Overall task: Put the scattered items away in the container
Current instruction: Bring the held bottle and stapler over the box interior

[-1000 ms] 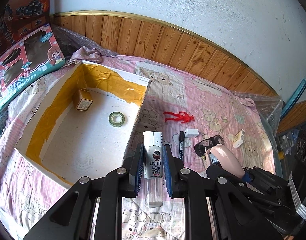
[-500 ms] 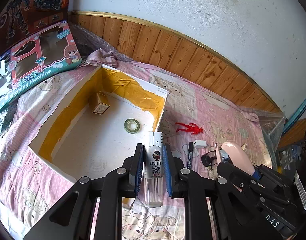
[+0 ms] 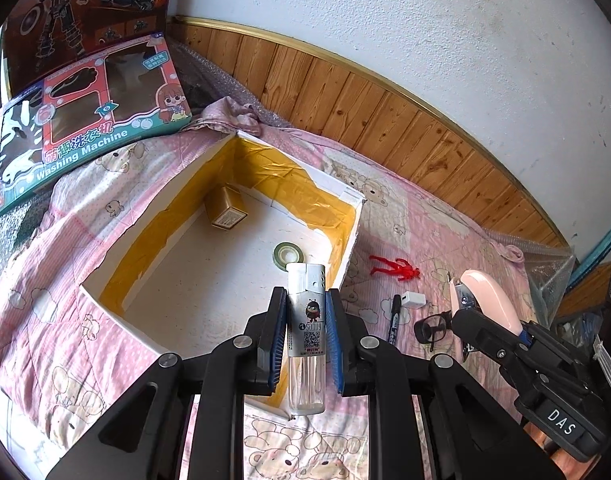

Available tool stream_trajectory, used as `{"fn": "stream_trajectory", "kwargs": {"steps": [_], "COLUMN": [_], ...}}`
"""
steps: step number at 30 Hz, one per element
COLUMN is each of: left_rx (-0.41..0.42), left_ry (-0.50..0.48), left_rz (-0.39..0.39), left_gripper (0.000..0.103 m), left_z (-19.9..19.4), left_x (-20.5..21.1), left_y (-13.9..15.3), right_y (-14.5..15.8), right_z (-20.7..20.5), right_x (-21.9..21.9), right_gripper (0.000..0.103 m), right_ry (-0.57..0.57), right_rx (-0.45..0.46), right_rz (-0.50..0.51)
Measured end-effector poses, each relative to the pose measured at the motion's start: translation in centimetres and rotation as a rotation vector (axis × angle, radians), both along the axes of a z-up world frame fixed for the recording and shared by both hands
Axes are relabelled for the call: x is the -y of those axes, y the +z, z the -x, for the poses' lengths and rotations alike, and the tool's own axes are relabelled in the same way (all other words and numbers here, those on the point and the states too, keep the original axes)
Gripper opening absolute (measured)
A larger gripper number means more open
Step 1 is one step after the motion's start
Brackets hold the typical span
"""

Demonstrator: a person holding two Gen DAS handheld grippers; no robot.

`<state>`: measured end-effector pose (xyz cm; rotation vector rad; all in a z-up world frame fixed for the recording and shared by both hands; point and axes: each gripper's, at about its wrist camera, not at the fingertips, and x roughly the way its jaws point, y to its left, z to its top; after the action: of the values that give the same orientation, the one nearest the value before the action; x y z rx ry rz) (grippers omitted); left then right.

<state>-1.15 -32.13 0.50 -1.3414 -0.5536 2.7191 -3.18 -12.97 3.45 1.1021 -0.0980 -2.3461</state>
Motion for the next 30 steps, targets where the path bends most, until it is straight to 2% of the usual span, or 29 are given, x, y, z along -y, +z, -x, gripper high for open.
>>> {"fn": "stream_trajectory", "kwargs": {"steps": [14,30], "left_rx": [0.017,0.072], "left_ry": [0.048,0.099], "left_rz": [-0.004,0.007], "left_gripper": [0.020,0.020], "left_z": [0.5,1.7], "left_x": [1.9,4.2], "left_y": [-0.6,-2.9], "right_y": [-0.1,-1.9], "right_z": [1.6,3.1], "right_x": [2.9,7.1], "right_gripper": [0.027,0.027], "right_ry": [0.066,0.158], "right_rx": [0.008,0.052], "right_rz": [0.008,-0.003]}}
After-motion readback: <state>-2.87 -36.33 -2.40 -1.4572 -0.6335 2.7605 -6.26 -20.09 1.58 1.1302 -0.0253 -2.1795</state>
